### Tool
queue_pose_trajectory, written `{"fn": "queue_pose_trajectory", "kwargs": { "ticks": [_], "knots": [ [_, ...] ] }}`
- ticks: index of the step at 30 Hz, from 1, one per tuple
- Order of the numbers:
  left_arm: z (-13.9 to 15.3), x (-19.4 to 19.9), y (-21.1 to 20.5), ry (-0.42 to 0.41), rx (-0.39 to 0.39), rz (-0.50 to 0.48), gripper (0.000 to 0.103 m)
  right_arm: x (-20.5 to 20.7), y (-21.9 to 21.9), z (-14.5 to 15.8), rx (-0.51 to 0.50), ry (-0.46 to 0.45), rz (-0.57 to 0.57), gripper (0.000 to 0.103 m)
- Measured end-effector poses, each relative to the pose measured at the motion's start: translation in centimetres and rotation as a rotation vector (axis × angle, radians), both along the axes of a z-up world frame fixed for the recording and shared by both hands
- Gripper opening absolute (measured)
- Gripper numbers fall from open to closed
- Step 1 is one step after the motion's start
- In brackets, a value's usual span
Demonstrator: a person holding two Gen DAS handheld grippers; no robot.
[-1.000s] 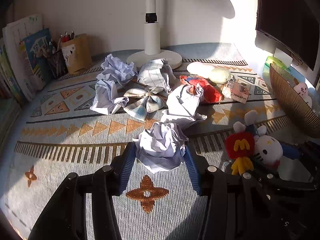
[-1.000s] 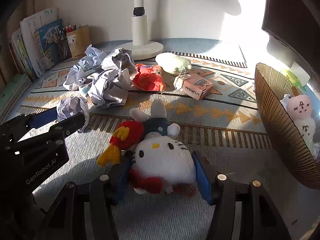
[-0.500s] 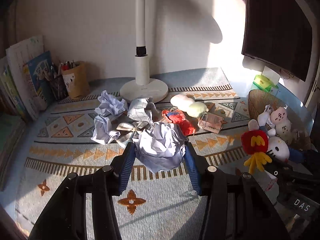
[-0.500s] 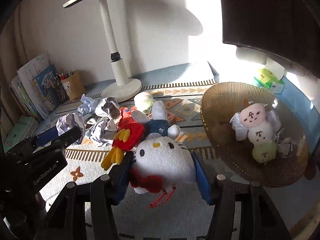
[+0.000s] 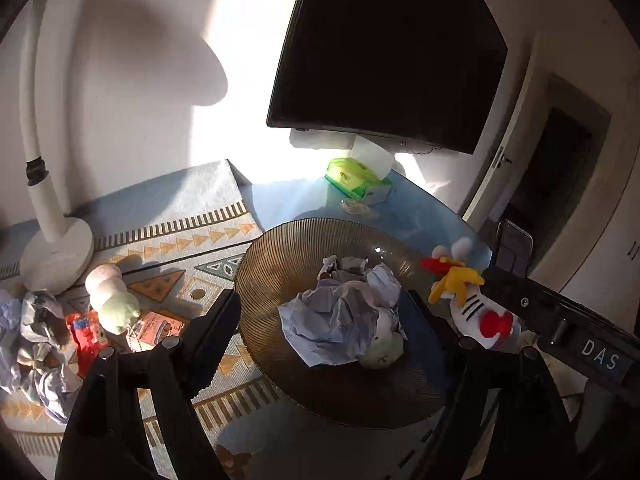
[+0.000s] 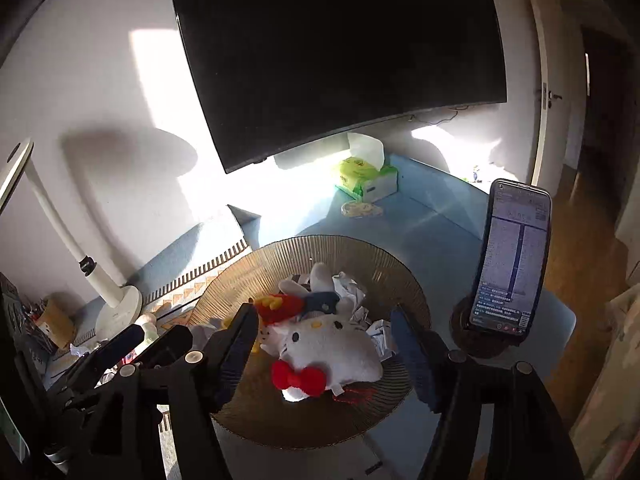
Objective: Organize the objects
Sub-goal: 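Carry the plush and paper over the wicker bowl and open both grippers, then move both grippers back toward the crumpled paper on the rug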
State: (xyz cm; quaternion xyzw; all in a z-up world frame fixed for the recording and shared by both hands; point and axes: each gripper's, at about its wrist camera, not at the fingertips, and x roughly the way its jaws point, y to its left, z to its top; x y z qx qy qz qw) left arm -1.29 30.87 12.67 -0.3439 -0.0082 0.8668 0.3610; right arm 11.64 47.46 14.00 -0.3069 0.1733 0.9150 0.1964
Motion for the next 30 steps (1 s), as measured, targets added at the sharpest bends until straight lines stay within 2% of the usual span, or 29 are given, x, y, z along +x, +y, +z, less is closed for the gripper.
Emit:
{"fn": "queue_pose_trajectory", "kwargs": {
  "ticks": [3, 7, 11, 14, 18, 21, 24, 26, 28, 30],
  "knots": [
    [-0.9, -0.3, -1.3, -0.047, 0.027, 0.010, 0.080, 0.7, 0.6, -0.1, -0.012, 0.009, -0.009, 0.067],
    [-0.4, 0.4, -5.4, -0.037, 0.070, 0.077, 0.080, 0.6, -0.9, 0.4, -0.019, 0.046, 0.051, 0.067],
    [0.8, 2.0, -11.2, 0.026, 0.073, 0.198, 0.080, -0.4, -5.6, 0.6, -0.007, 0.069, 0.190, 0.068],
    [1.2, 3.3, -16.8, 0.073, 0.061, 0.334, 0.080, -1.6, -10.2, -0.1, 0.001, 0.083, 0.325, 0.068],
    [-0.1, 3.8, -23.7, 0.093, -0.018, 0.542, 0.083, -4.2, -16.6, -3.0, 0.006, 0.055, 0.481, 0.068],
    [-2.5, 3.2, -26.9, 0.073, -0.085, 0.631, 0.083, -5.7, -20.4, -5.6, -0.003, 0.045, 0.571, 0.068],
    [-5.9, 1.9, -27.8, 0.021, -0.169, 0.670, 0.083, -6.6, -23.7, -7.9, 0.056, 0.063, 0.635, 0.068],
    [-7.8, 1.5, -28.2, -0.014, -0.157, 0.673, 0.083, -7.0, -25.1, -9.8, 0.090, 0.052, 0.659, 0.068],
    [-9.0, 1.5, -28.1, -0.014, -0.137, 0.678, 0.083, -7.4, -25.6, -11.9, 0.074, 0.029, 0.675, 0.068],
    [-9.4, 1.7, -28.2, -0.009, -0.135, 0.682, 0.083, -8.3, -25.7, -13.3, 0.067, -0.036, 0.658, 0.067]
  ]
}}
